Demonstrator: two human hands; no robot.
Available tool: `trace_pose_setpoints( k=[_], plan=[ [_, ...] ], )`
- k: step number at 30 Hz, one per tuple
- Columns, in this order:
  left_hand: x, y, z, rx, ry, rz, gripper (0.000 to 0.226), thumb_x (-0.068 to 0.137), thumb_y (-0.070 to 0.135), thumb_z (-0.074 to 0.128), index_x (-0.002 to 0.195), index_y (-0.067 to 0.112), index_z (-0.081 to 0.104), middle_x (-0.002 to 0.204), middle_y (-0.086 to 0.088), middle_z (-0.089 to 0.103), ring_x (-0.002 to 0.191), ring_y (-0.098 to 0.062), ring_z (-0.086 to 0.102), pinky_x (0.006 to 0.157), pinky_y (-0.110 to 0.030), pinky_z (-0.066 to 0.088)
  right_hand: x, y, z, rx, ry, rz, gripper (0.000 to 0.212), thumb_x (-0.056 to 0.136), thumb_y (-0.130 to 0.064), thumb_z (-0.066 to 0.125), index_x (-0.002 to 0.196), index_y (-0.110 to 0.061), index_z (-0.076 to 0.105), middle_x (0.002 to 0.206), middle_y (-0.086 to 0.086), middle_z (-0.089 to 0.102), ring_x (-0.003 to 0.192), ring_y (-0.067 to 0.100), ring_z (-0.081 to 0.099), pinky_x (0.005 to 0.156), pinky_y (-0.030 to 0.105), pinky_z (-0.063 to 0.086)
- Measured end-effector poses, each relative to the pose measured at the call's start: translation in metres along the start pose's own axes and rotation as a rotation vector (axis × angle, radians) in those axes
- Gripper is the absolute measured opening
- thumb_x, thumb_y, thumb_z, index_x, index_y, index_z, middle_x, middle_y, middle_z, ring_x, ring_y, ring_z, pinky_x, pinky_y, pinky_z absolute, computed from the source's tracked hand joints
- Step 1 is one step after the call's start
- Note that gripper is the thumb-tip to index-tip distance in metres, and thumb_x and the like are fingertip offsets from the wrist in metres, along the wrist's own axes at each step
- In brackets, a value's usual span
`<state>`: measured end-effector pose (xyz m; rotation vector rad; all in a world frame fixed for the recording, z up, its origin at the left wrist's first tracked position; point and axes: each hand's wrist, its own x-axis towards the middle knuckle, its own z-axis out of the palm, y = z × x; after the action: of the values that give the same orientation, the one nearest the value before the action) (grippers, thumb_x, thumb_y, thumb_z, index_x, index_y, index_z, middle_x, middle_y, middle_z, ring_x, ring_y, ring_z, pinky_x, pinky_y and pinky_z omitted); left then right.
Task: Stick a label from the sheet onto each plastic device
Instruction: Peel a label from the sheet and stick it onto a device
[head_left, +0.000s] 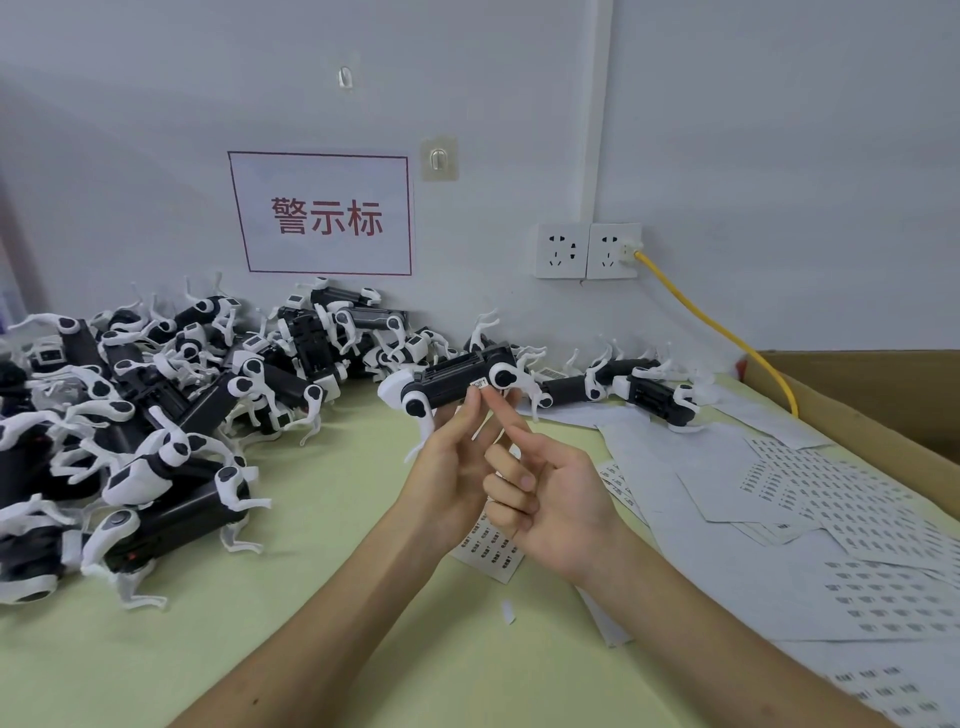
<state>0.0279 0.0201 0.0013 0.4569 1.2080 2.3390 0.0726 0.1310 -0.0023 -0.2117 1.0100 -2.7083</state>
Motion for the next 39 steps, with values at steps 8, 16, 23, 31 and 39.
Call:
trace_pose_setpoints(
  k=[8, 16, 23, 31, 39],
  plan=[
    [-0.001, 0.001, 0.005, -0.017, 0.092, 0.049, 0.075, 0.091, 0.049, 0.059, 0.145, 0.0, 0.043, 0.106, -0.006, 0.068, 0.071, -0.019, 0.069, 0.067, -0.03, 0.057, 0.0, 0.0, -0.001, 0.006, 0.005, -0.008, 0.04, 0.094, -0.02, 0.048, 0.125, -0.03, 0.07, 0.054, -0.002, 0.026, 0.05, 0.013, 0.012, 0.046, 0.025, 0.012],
    [-0.004, 0.002, 0.008, 0.008, 0.074, 0.043, 0.071, 0.092, 0.051, 0.058, 0.142, 0.002, 0.048, 0.111, -0.005, 0.071, 0.067, -0.019, 0.07, 0.063, -0.03, 0.057, 0.0, 0.0, 0.0, 0.005, 0.013, -0.022, 0.041, 0.093, -0.019, 0.048, 0.126, -0.03, 0.07, 0.053, -0.002, 0.026, 0.049, 0.012, 0.012, 0.046, 0.025, 0.012],
    [-0.002, 0.002, 0.004, 0.059, 0.048, 0.009, 0.06, 0.087, 0.055, 0.061, 0.13, 0.012, 0.059, 0.094, -0.004, 0.073, 0.067, -0.021, 0.07, 0.057, -0.029, 0.056, 0.0, 0.0, 0.0, -0.02, 0.008, -0.025, 0.041, 0.091, -0.02, 0.049, 0.124, -0.03, 0.071, 0.054, -0.002, 0.025, 0.05, 0.012, 0.012, 0.046, 0.024, 0.013],
    [0.0, 0.001, 0.002, 0.068, 0.049, 0.027, 0.074, 0.088, 0.053, 0.061, 0.14, 0.001, 0.052, 0.102, -0.003, 0.071, 0.067, -0.021, 0.068, 0.064, -0.03, 0.056, 0.0, 0.001, -0.001, -0.025, 0.0, -0.028, 0.042, 0.092, -0.02, 0.049, 0.126, -0.03, 0.07, 0.055, -0.002, 0.025, 0.05, 0.012, 0.012, 0.044, 0.023, 0.014],
    [0.004, 0.0, -0.005, 0.088, 0.009, 0.03, 0.041, 0.094, 0.053, 0.056, 0.1, 0.019, 0.077, 0.106, 0.002, 0.075, 0.067, -0.015, 0.069, 0.07, -0.03, 0.057, 0.001, 0.0, -0.002, -0.041, -0.011, -0.017, 0.039, 0.095, -0.021, 0.047, 0.126, -0.031, 0.07, 0.055, -0.002, 0.026, 0.049, 0.012, 0.013, 0.047, 0.025, 0.012]
  ],
)
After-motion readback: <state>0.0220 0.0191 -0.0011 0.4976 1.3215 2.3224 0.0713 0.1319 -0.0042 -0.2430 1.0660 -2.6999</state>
